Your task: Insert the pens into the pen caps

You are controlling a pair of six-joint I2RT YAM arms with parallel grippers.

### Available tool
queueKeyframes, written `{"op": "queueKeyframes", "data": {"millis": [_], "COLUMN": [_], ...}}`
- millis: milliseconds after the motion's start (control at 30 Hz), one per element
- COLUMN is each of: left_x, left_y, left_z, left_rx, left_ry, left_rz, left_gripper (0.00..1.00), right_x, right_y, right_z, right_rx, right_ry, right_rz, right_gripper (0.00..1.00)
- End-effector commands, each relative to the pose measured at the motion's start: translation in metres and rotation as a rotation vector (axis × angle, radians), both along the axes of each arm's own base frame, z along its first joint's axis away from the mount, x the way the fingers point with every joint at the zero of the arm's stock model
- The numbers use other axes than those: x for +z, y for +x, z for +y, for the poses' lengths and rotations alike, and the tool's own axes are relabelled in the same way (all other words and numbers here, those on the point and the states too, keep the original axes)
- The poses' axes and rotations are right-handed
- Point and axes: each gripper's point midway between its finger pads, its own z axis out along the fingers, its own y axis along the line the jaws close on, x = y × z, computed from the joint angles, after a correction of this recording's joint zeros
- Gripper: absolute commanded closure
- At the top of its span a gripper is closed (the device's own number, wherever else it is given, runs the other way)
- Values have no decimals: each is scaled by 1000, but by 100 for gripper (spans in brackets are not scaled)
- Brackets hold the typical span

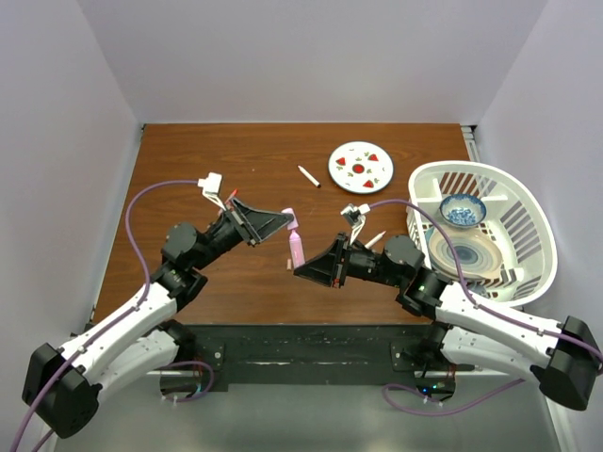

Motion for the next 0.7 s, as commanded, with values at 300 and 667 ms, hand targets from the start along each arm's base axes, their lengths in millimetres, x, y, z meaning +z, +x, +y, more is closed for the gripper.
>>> {"op": "queueKeyframes", "data": {"millis": [300,667], "left_x": [-9,1], "left_y": [-26,-62], "left_z": [-9,-21], "left_rx": [-66,-234], "left_ry": [23,37], "left_rz": [-34,-142], "left_gripper": [100,85], "right_x": [42,57], "right_y": [5,2], "right_z": [-7,-15], "right_rx": [-52,-53], "right_ry": [76,43], "right_rz": [-110,-205], "right_gripper": [100,100]}}
